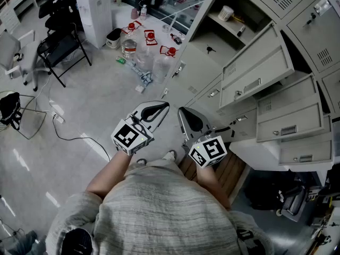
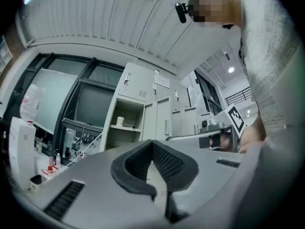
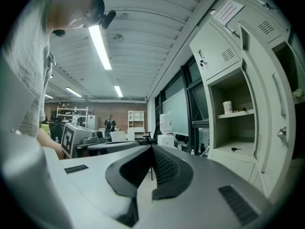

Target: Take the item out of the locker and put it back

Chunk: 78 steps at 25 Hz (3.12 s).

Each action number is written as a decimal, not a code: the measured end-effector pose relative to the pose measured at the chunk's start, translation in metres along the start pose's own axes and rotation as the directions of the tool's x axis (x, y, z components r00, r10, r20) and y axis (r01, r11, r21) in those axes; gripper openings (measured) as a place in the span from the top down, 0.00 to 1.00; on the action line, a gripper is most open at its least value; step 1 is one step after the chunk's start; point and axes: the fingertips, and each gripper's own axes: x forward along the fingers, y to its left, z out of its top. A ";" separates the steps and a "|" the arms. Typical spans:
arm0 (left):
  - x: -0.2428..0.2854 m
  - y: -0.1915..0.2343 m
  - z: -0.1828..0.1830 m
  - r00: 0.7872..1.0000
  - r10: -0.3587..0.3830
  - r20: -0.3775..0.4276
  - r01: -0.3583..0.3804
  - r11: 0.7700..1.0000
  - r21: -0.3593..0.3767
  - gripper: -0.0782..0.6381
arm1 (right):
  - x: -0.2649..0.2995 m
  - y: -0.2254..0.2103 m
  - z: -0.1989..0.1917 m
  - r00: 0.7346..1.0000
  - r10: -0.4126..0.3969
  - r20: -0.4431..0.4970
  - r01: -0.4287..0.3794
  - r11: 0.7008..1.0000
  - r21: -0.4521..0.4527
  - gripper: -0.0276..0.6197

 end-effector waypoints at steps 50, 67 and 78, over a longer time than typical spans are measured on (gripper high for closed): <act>0.229 0.156 0.005 0.998 -0.057 -0.020 0.058 0.998 0.037 0.88 | 0.137 -0.233 0.049 0.988 -0.048 0.145 0.048 0.999 0.000 0.92; 0.253 0.191 0.010 0.977 -0.210 -0.046 0.211 0.977 0.021 0.88 | 0.156 -0.294 0.076 0.945 -0.291 0.147 0.295 0.955 -0.008 0.91; 0.255 0.204 0.003 0.954 -0.288 -0.086 0.290 0.957 0.014 0.88 | 0.172 -0.339 0.099 0.905 -0.400 0.147 0.407 0.913 -0.015 0.91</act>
